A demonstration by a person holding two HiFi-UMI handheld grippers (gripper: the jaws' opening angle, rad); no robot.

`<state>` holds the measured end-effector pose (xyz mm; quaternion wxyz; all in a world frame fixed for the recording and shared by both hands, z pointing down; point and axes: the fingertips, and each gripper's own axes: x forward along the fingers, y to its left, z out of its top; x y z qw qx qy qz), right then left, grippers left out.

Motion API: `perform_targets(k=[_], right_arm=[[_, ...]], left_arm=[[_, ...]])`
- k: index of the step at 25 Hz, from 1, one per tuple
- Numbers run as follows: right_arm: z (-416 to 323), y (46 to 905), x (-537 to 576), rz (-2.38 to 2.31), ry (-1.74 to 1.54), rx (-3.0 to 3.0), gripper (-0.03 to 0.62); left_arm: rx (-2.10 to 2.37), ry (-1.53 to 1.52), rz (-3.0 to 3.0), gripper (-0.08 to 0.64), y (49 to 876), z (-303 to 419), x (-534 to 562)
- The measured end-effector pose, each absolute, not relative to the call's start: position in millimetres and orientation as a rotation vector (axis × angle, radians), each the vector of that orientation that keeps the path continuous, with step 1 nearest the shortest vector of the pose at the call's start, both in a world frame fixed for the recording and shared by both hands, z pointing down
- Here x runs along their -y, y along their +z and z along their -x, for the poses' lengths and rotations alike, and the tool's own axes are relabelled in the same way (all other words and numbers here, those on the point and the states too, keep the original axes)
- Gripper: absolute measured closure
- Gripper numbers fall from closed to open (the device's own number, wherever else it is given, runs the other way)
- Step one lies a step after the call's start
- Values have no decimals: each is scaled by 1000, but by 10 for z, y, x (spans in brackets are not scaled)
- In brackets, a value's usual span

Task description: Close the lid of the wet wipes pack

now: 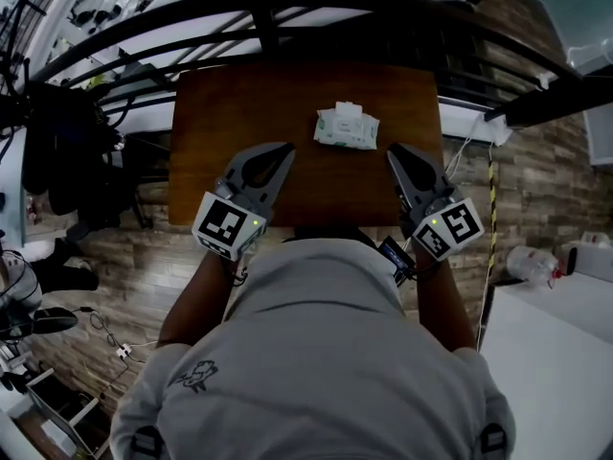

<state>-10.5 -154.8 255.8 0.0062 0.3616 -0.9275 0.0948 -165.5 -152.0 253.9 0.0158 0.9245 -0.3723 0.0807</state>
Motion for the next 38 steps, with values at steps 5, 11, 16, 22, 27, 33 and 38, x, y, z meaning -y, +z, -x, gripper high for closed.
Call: perform_targets(k=[5,11,16,22,27,33,38], right_arm=[[0,2641,1658,-1122,366,2900,555],[-89,2815,1914,-1118,426,2856,555],[-197,3028,2207,-1101,470,2821,554],[-279,3274,2437,-1062,539,2791,552],[-284,3522,2633,-995,610,2770,473],[-343,3860,2868,-972,728,2755,453],[-333,4121,3023,-945,812,2746,437]], left_arm=[[1152,277,-2846,546,2652,1614,1610],[1137,302,-2797,546,2862,1586,1833],[1100,294,-2729,546,3064,1469,2112],[1078,340,-2684,547,3272,1348,2334],[1070,416,-2700,546,3499,1263,2528],[1049,473,-2633,546,3881,1216,2725],[1038,466,-2607,547,4066,1146,2864]])
